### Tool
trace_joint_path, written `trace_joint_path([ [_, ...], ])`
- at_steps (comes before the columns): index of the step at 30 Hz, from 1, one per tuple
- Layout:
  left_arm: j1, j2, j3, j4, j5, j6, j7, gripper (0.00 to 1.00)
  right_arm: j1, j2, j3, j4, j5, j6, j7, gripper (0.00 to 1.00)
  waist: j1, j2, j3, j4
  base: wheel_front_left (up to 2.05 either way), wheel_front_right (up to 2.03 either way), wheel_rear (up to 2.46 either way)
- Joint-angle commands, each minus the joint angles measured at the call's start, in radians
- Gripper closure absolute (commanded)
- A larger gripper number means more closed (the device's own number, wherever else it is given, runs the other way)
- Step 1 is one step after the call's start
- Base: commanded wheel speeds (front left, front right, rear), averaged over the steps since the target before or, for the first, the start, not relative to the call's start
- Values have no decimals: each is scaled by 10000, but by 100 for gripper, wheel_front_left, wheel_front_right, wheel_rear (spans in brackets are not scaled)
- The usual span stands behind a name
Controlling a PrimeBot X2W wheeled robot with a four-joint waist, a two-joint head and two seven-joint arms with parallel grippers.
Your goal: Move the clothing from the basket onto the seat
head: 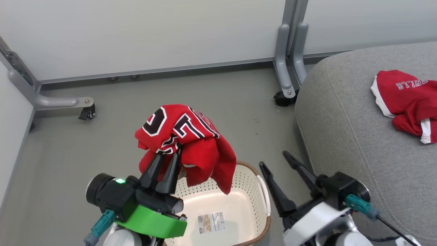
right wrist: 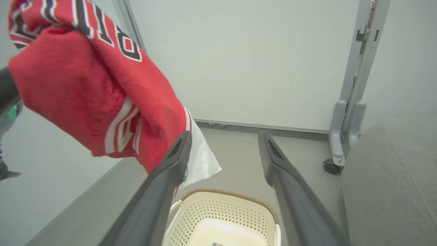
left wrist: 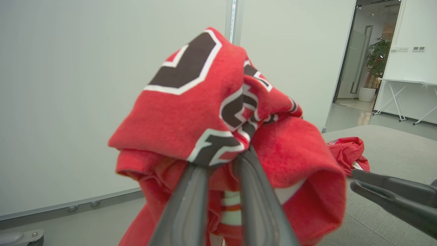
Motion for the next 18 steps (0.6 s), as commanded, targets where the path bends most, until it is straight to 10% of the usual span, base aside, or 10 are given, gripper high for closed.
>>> trace_joint_path([
  [1,-204,-38,3,-8,38,-75,-33,100,-352,-104,322,131,162,1,18,0,0,0,72,43,0,0,0],
  [18,-533,-185,-398,291,74,-327,-32,100,-4335,-658,4303,2920,1777,1,-748,0,0,0,268,285,0,0,0],
])
